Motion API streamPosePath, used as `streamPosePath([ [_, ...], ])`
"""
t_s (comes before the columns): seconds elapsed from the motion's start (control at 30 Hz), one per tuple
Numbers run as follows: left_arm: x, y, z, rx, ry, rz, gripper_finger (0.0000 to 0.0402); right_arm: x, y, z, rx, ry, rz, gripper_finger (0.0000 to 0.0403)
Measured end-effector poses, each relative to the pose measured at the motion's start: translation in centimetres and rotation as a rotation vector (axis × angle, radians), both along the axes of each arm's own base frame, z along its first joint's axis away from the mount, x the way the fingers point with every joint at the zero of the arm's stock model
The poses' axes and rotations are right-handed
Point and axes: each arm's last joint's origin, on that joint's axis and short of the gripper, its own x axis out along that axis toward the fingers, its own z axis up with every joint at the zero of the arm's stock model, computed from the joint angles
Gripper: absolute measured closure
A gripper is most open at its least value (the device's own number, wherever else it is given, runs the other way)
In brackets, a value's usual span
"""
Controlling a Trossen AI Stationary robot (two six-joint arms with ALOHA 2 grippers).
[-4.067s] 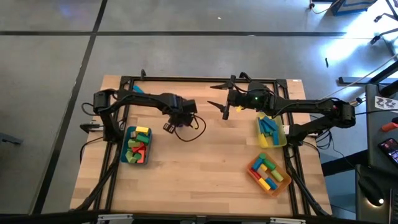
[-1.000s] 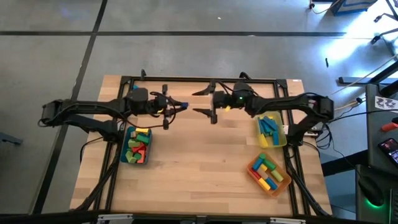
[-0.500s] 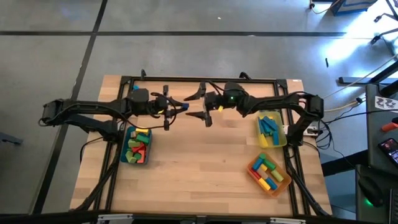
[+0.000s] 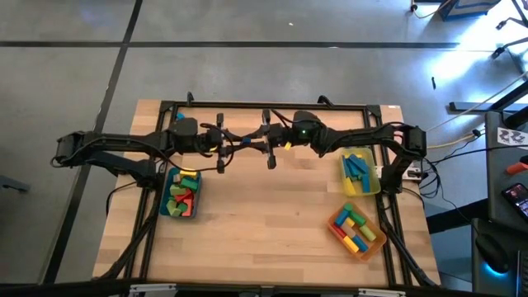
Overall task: Sort blocks by size
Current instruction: Put the dark blue rectangular block into the yellow bin
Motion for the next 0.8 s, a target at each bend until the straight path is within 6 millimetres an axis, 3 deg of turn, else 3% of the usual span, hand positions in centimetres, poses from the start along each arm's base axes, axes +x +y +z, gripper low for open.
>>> streamPosePath([
  [0.27,0.0,-0.01,-0.05,0.005,0.006,-0.003,0.0343,0.01,0.0,-0.15,-0.015,0.013,-0.001,0.0344],
  [0.47,-0.07,-0.01,-0.45,0.007,0.055,-0.008,0.0343,0.02,0.06,-0.32,-0.019,0.026,0.01,0.0318],
  [0.63,-0.12,0.06,-0.61,0.018,0.074,0.009,0.0343,-0.06,0.03,-0.24,-0.021,0.03,-0.001,0.0342],
  [0.8,-0.1,0.07,-0.44,0.023,0.057,0.01,0.0343,-0.11,0.02,-0.1,-0.038,0.02,-0.003,0.0343],
])
